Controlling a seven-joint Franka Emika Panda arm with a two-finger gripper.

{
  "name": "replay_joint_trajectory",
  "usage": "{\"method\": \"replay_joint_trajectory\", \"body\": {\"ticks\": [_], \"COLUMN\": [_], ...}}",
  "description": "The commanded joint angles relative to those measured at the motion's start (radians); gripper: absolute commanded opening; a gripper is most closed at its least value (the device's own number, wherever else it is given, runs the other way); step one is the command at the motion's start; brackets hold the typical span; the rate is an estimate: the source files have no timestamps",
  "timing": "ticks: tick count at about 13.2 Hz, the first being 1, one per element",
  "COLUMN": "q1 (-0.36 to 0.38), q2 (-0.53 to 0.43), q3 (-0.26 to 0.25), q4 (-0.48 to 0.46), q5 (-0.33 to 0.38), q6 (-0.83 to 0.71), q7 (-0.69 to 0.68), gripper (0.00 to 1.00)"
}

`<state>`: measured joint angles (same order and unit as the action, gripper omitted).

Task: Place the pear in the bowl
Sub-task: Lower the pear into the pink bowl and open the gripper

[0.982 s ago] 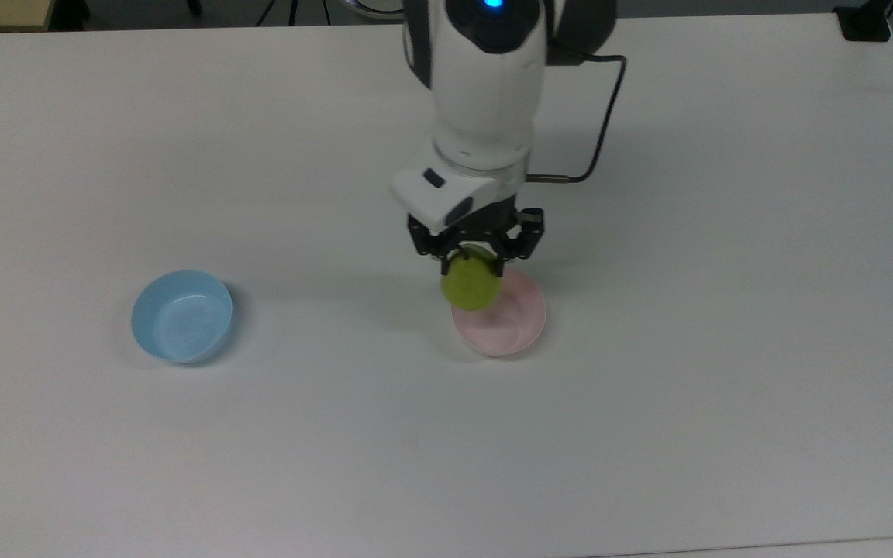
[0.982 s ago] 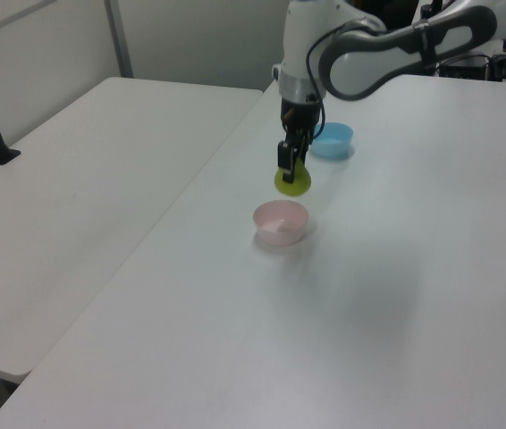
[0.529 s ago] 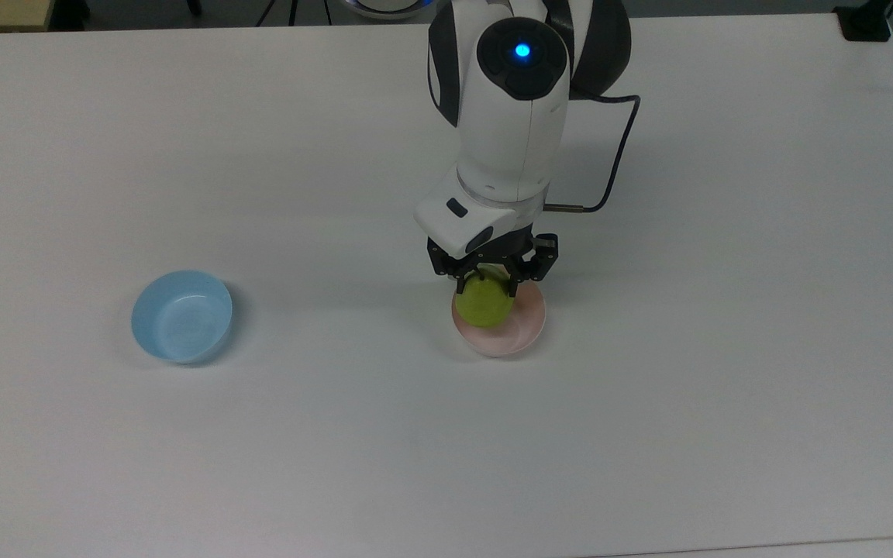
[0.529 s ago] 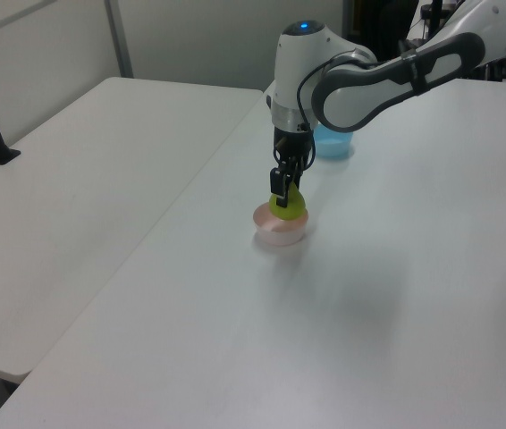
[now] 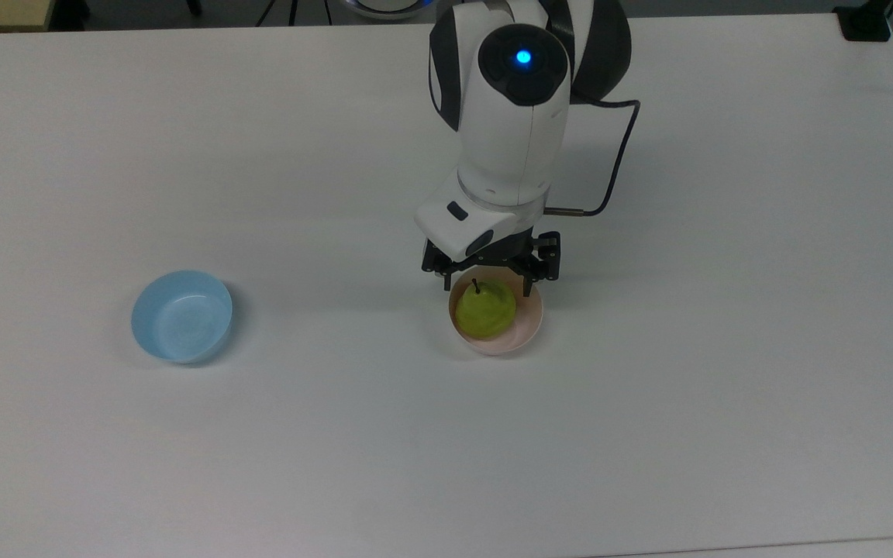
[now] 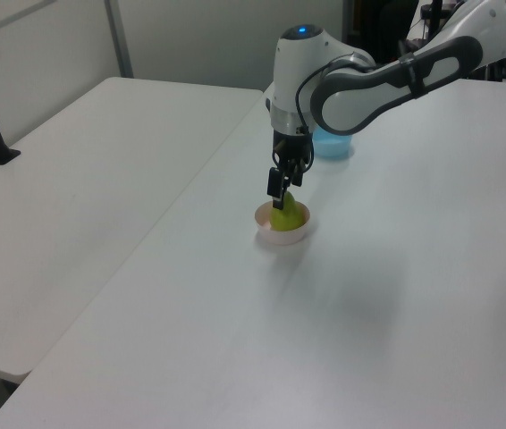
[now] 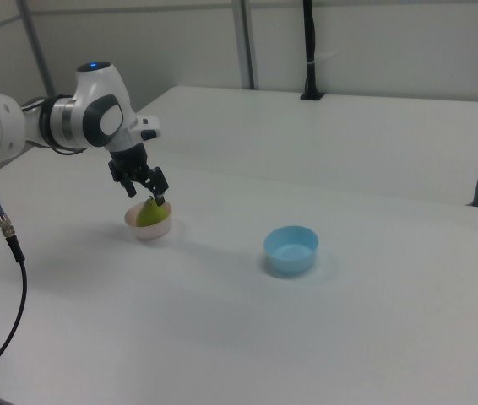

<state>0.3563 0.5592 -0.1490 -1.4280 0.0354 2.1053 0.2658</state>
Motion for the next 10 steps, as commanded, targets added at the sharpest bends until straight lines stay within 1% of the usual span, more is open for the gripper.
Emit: {"method": "replay_joint_trajectory", "body": {"ticks": [1,5,6,7,8,10], "q1": [-0.032,-0.187,-0.207,-0.218,-0.235,-0.258], "q2": [-0.137,-0.332,-0.369,-0.402,-0.423,-0.43], "q3": [-0.006,0.006,0.005,0.006,0.008,0.023], "q4": [-0.041,-0.115,-0.144,-0.181,-0.199,-0.201], "q5": [-0.009,-0.012,-0.02,-0.066,-0.08,-0.08], "q6": [-0.1,-0.376,-0.413,-0.425,-0.427,-0.438], "q7": [0.004,-0.199,-0.221,-0.224,-0.232,-0.254], "gripper": [1.0,1.0,1.0,1.0,1.0,1.0]}}
